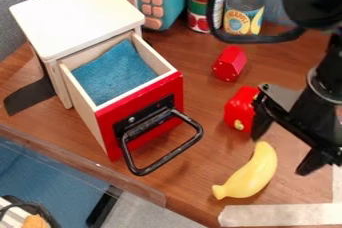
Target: Put the yellow banana into the drawer
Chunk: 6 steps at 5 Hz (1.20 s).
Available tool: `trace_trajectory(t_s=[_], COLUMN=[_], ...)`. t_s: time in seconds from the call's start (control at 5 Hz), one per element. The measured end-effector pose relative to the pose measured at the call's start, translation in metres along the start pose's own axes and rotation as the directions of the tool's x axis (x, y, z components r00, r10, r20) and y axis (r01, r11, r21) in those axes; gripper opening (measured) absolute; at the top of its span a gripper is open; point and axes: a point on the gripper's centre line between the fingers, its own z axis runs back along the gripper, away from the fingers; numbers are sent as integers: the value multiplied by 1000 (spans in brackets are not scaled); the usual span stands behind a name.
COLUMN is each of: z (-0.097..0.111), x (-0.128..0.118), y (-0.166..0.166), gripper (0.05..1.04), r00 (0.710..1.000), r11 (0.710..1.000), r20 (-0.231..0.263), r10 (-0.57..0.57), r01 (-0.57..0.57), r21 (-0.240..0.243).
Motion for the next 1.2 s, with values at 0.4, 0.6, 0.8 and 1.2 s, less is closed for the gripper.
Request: trace_trajectory(t_s=[0.4, 0.6, 0.8, 1.2], z=[-15, -27, -27, -40], x=[-3, -11, -10, -12], y=[13, 9, 2, -2], gripper=[1000, 1000, 1000, 1000], r00=[999, 998, 999, 997], r11=[1000, 999, 998, 998], r20=[-42, -64, -53, -81], r10=[23, 19, 12, 1], r01=[-23, -21, -15, -6], r21=[-4, -31, -58, -59])
